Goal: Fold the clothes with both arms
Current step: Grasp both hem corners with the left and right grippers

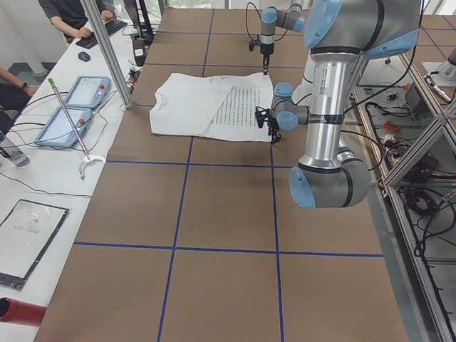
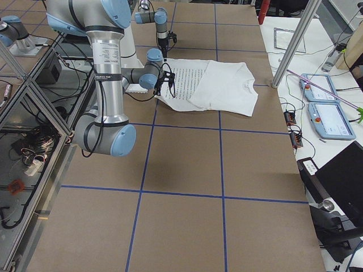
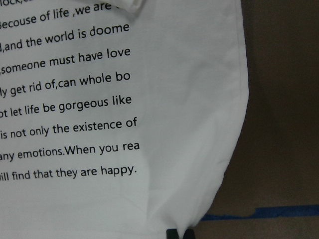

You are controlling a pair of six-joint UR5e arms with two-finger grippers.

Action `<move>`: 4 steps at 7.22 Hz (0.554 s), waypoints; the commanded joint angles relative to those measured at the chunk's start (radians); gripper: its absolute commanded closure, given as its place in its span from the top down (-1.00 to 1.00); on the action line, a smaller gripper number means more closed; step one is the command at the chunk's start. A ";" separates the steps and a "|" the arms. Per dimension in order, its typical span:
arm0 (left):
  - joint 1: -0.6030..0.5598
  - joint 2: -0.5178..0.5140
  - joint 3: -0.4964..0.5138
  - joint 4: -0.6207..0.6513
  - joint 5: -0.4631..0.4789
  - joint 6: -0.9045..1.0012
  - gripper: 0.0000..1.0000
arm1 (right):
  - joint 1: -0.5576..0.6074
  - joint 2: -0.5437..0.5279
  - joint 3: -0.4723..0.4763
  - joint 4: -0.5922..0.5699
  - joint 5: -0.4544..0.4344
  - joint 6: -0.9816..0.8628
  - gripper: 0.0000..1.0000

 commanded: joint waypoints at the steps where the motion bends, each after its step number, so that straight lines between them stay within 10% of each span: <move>1: 0.004 -0.001 0.007 0.002 -0.002 0.000 -0.05 | 0.007 0.000 0.001 0.000 0.004 0.000 -1.00; 4: 0.004 -0.009 0.005 0.003 -0.011 0.000 -0.99 | 0.010 0.000 0.001 0.000 0.005 -0.002 -1.00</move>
